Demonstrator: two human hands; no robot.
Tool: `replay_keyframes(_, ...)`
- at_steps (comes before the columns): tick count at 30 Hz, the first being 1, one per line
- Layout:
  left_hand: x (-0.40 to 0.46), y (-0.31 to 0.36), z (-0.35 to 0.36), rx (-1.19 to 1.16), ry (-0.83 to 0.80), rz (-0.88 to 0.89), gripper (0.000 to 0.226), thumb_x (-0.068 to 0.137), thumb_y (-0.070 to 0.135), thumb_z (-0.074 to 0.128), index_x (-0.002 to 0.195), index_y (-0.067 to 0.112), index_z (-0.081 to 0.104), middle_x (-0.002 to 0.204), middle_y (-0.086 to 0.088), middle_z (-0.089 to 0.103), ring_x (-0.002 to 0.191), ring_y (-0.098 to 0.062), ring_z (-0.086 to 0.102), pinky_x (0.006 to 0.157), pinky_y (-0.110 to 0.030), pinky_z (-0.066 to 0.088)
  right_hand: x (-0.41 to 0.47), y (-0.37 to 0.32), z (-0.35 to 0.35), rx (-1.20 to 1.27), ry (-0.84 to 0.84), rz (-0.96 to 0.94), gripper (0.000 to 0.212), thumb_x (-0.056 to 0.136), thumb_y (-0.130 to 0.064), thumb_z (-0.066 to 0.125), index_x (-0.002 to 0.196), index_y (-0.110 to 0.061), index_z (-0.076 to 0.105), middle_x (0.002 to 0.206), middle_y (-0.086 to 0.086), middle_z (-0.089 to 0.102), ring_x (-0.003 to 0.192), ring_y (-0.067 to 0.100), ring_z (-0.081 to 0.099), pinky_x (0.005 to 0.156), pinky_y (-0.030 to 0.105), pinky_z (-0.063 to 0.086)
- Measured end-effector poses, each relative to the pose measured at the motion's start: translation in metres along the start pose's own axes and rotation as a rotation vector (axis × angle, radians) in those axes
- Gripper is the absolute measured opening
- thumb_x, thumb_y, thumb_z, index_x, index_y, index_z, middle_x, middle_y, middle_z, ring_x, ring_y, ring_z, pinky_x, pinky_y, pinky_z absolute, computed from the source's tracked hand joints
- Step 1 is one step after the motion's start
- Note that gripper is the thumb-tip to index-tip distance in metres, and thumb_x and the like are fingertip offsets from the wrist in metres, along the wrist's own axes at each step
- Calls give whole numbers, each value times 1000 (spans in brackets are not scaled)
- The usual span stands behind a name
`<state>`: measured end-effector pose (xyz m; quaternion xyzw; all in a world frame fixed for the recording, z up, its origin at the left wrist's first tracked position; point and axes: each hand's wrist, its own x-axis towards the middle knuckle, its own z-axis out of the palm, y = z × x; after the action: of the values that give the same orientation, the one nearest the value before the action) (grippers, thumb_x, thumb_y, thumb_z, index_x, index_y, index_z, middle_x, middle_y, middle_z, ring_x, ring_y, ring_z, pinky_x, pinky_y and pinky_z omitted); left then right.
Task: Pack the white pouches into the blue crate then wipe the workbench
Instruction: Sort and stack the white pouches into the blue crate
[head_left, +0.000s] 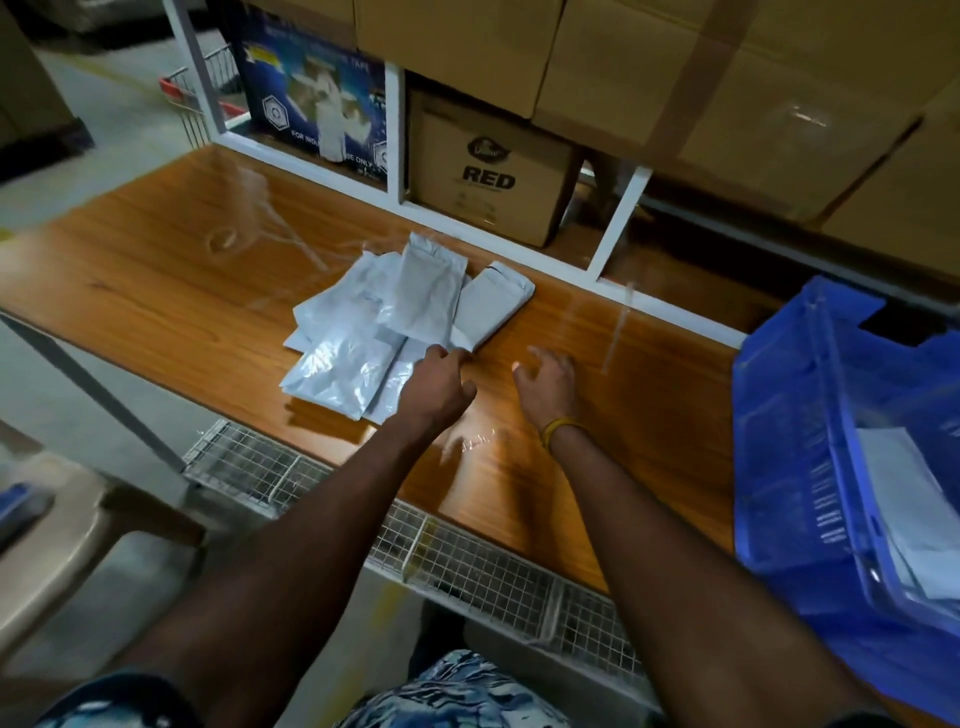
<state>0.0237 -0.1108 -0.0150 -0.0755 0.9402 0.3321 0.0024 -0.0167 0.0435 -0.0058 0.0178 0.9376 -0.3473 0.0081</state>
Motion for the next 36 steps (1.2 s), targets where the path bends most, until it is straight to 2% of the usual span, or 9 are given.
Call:
replay_keyframes(5,51,-2,-10,57,58,-27,45,90,25,57,134,18,54,129,-18,48,113,-39,54,96,-47,48,60,-20,34,-17,-79,-74,41,96,-28,53,136,-19,53,140,14,47,128,32,45,107,44,38)
replay_keyframes(9,95,-8,-13,144,100,-25,45,91,25,54,135,15,52,125,-20,51,109,-41,55,92,-47,48,103,-23,64,-143,-224,-140,45,98,-31,47,143,-29,44,156,10,27,139,35,33,112,50,34)
replay_keyframes(12,121,-14,-10,236,124,-22,48,91,29,55,137,16,50,134,-18,48,122,-38,50,102,-46,40,136,-17,90,-303,-394,-217,50,95,-43,35,145,-37,39,161,5,19,148,36,13,114,56,26)
replay_keyframes(15,139,-19,-5,315,124,-20,52,92,32,52,142,19,43,145,-19,38,136,-38,35,113,-52,26,155,-6,106,-367,-446,-207,56,92,-49,35,147,-39,30,160,0,26,149,33,14,115,54,23)
replay_keyframes(20,153,-23,-5,465,83,-61,56,96,43,49,148,28,35,158,-18,21,148,-43,10,116,-62,7,151,1,87,-255,-336,-327,39,95,-36,56,134,-28,57,151,7,38,141,29,31,115,44,27)
replay_keyframes(25,150,-29,-4,514,34,-159,69,84,56,62,144,30,39,157,-19,18,142,-48,17,111,-62,23,154,-2,77,-239,-255,-347,32,85,-45,66,104,-18,66,116,9,57,118,32,50,102,46,41)
replay_keyframes(30,144,-30,-4,507,93,-189,67,83,53,63,141,27,41,147,-18,28,125,-43,38,97,-53,39,144,-17,76,-304,-213,-96,69,76,-70,62,125,-24,49,136,17,37,125,41,39,101,58,37)
replay_keyframes(34,139,-33,-1,498,144,-185,59,87,48,58,138,23,45,139,-18,37,117,-43,44,93,-50,41,135,-30,87,-288,-231,40,77,79,-71,58,140,-31,35,154,20,11,143,52,3,111,70,13)
replay_keyframes(36,137,-36,-1,473,154,-211,54,86,44,59,134,23,47,137,-18,38,119,-46,42,96,-52,39,133,-31,88,-295,-232,48,79,79,-67,61,142,-29,33,156,21,7,144,50,-2,111,70,13)
